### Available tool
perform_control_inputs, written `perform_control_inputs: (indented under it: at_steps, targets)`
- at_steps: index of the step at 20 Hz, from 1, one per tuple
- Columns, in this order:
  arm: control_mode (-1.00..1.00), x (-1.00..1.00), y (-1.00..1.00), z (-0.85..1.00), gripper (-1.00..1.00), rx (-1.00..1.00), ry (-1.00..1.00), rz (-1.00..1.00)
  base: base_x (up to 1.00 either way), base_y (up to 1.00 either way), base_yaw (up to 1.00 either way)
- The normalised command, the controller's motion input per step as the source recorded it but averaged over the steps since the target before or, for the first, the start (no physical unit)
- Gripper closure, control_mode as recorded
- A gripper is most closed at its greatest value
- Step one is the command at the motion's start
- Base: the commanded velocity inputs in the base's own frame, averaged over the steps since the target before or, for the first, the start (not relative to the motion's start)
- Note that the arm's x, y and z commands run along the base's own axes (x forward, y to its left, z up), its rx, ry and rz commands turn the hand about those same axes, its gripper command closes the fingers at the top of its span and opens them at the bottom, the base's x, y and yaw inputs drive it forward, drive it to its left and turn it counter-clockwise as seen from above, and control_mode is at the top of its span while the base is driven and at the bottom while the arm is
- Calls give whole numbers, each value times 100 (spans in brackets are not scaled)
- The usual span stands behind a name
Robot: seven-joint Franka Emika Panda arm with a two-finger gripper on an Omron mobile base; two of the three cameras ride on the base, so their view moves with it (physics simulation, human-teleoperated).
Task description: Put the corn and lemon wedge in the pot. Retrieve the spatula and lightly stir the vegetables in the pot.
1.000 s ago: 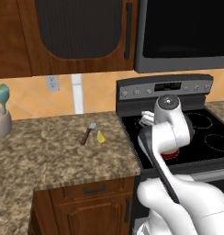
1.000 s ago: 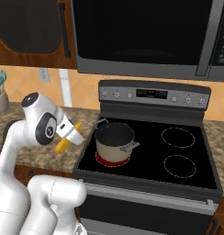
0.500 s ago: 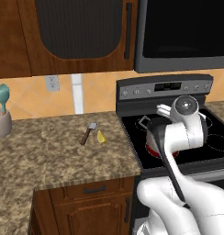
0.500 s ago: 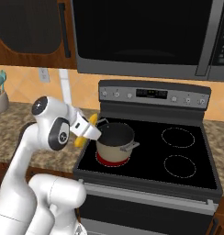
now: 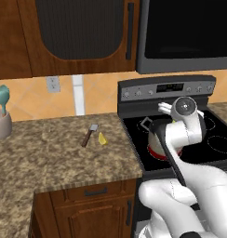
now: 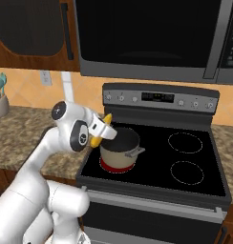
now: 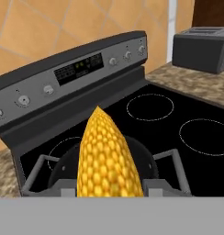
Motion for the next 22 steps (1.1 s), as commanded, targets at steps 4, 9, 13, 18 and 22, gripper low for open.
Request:
perform_control_inputs:
  at_steps: [4,9,13,18,22]
  targets:
    - [-100,74,-25,0,100,0,0,0,0,0,0]
    - [-100,64,-21,-29,100,-2,0,0,0,0,0]
    - [-100,51,-11,-63,100,-3,2,0,0,0,0]
    - [-100,46,-14,-67,100,-3,3,0,0,0,0]
    - [-100,52,-11,-46,100,-1,6,0,0,0,0]
